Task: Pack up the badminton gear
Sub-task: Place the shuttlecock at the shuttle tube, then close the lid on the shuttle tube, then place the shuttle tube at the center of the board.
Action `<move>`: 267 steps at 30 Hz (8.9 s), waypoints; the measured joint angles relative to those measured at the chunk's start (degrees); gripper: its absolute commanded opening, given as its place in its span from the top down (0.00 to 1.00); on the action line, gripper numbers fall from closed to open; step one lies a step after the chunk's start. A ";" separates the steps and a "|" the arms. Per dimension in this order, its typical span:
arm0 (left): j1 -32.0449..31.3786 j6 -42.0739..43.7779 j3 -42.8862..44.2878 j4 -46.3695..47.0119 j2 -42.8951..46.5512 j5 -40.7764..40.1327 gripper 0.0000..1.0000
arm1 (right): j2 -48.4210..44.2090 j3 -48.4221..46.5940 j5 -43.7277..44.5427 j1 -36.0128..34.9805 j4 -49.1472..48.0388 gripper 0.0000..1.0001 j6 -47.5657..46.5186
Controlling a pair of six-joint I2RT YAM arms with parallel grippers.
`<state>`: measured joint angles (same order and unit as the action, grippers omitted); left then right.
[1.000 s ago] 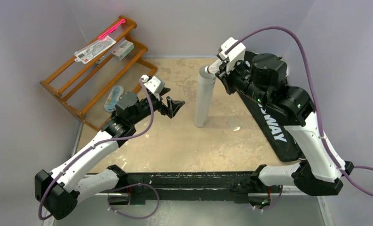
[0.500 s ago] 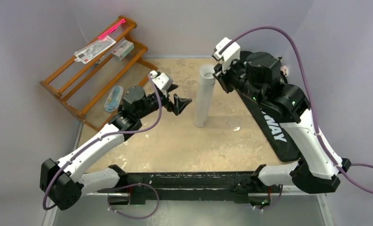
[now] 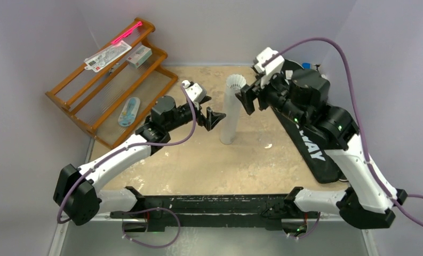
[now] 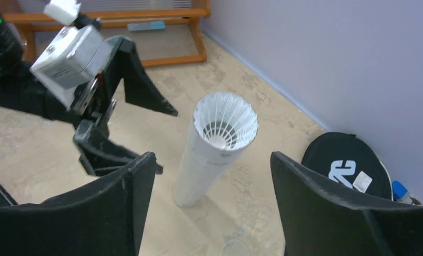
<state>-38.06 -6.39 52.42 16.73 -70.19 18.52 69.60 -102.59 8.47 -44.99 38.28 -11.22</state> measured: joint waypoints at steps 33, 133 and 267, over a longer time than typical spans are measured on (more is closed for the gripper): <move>-3.65 1.75 3.19 21.05 -17.68 3.39 0.41 | -39.89 57.55 16.74 0.00 -19.54 0.29 34.18; -11.21 17.40 0.11 -7.85 -0.31 -2.21 0.54 | -6.05 10.62 -50.05 22.82 -0.24 1.00 22.05; 15.98 -28.57 46.66 -39.65 -55.89 6.45 0.15 | -35.63 70.86 -5.09 21.27 -29.62 0.01 30.25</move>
<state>-22.09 -34.96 99.09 -22.92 -126.08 24.97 33.98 -31.73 3.38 -23.73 8.67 19.03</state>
